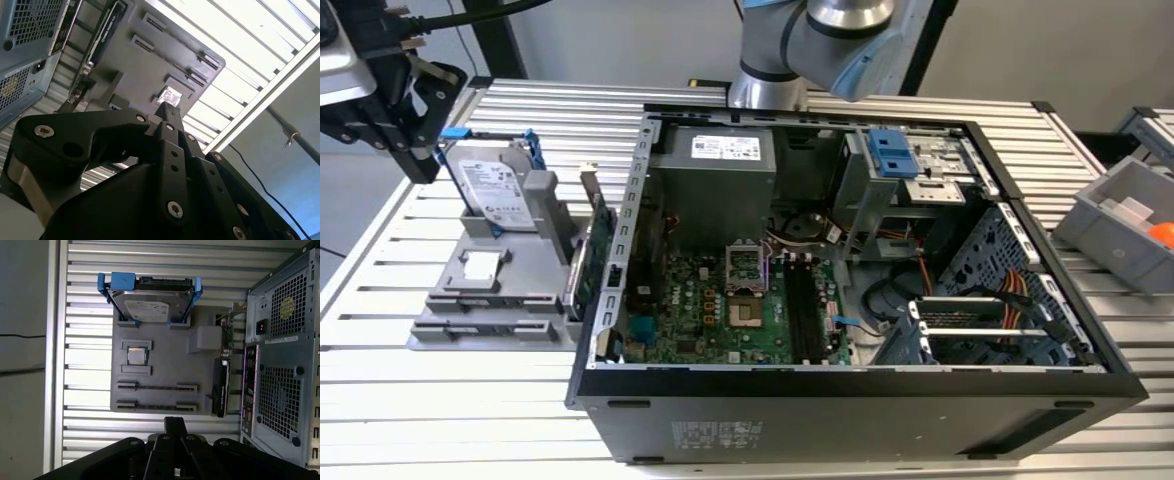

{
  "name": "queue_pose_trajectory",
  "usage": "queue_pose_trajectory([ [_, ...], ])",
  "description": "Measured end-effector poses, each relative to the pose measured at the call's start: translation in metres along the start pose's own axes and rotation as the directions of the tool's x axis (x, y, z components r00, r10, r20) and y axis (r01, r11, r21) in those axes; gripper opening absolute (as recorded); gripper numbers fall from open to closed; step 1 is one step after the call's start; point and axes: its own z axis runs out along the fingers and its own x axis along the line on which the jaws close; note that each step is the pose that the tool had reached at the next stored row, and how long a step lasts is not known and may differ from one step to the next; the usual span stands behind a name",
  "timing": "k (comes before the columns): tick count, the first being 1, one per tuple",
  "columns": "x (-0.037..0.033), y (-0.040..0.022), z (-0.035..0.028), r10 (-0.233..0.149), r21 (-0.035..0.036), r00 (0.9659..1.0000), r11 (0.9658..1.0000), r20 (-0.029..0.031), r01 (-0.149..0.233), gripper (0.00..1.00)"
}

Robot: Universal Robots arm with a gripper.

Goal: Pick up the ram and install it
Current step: 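Reach for the ram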

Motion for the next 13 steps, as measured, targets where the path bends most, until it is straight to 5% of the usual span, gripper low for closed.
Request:
queue_pose_trajectory([
  [7, 0.0004, 0.0000, 0.0000, -0.009, -0.0001, 1.0000, 1.0000, -0.0005, 0.009, 0.00],
  [13, 0.0012, 0.0000, -0.0001, -0.088, -0.0016, 0.9961, 0.9961, -0.0043, 0.088, 0.00],
])
